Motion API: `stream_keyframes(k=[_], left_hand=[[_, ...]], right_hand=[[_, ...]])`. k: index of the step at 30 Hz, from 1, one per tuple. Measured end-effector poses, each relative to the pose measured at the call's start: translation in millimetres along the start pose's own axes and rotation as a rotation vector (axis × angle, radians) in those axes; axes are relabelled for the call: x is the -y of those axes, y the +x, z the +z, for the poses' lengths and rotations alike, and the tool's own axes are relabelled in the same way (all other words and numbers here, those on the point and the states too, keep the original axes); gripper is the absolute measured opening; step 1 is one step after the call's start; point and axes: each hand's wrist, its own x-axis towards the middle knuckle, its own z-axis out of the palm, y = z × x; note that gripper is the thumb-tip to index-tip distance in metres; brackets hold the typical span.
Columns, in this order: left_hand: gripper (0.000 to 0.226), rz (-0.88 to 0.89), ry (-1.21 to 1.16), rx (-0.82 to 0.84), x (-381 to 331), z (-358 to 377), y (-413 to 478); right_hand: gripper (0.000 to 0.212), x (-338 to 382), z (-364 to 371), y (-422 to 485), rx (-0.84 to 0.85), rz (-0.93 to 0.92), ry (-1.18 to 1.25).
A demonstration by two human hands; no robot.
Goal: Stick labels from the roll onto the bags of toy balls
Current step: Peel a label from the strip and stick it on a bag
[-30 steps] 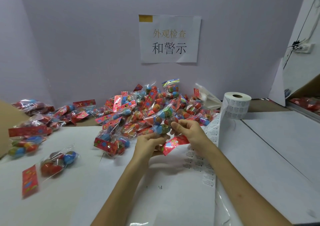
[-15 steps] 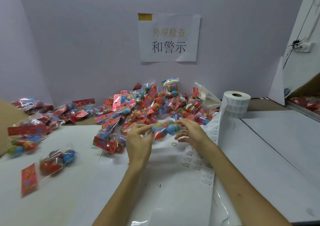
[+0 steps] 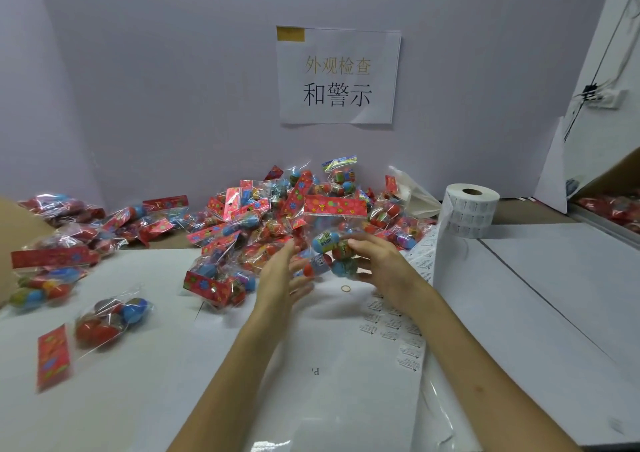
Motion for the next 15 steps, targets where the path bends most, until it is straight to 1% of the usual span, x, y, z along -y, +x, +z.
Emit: stream_keyframes(k=[1, 2, 4, 5, 6, 8, 10, 11, 13, 14, 15], left_hand=[[0.037, -0.032, -0.001, 0.063, 1.0, 0.9, 0.1], [0.036, -0.019, 0.031, 0.104, 2.5, 2.3, 0.3], [0.029, 0.059, 0.111, 0.125, 6.6, 5.5, -0.6], [0.025, 0.081, 0.128, 0.109, 8.1, 5.8, -0.2], [0.024, 0.088, 0.132, 0.085, 8.9, 5.4, 0.3], [0.025, 0.113, 0.157, 0.033, 11.2, 3.1, 2.5], [0.031, 0.2, 0.284, -0.044, 12.5, 1.1, 4.1], [0.035, 0.252, 0.354, -0.085, 13.5, 1.0, 4.7], [0.044, 0.323, 0.47, -0.166, 13.7, 1.0, 4.5], [0.048, 0.345, 0.52, -0.205, 13.5, 0.9, 4.0], [0.051, 0.364, 0.581, -0.239, 13.8, 0.4, 4.1]], right_hand=[[0.021, -0.3, -0.5, 0.2, 0.004, 0.0, -0.002], [0.02, -0.8, -0.7, -0.1, 0.017, -0.005, -0.014], [0.018, -2.6, 1.2, -0.6, 0.023, -0.054, -0.101], [0.019, -4.1, 2.7, -0.3, -0.015, -0.111, -0.196], [0.019, -5.5, 3.6, 0.4, -0.097, -0.19, -0.326], [0.023, -7.0, 2.6, 1.4, -0.349, -0.392, -0.591], [0.03, -4.3, -3.4, -0.4, -0.634, -0.55, -0.735], [0.035, -2.5, -8.4, -1.1, -0.777, -0.571, -0.784], [0.05, -0.2, -19.6, -1.4, -1.0, -0.515, -0.836], [0.056, 0.4, -24.3, -1.5, -1.057, -0.467, -0.834], [0.061, 0.2, -28.2, -1.1, -1.077, -0.42, -0.815]])
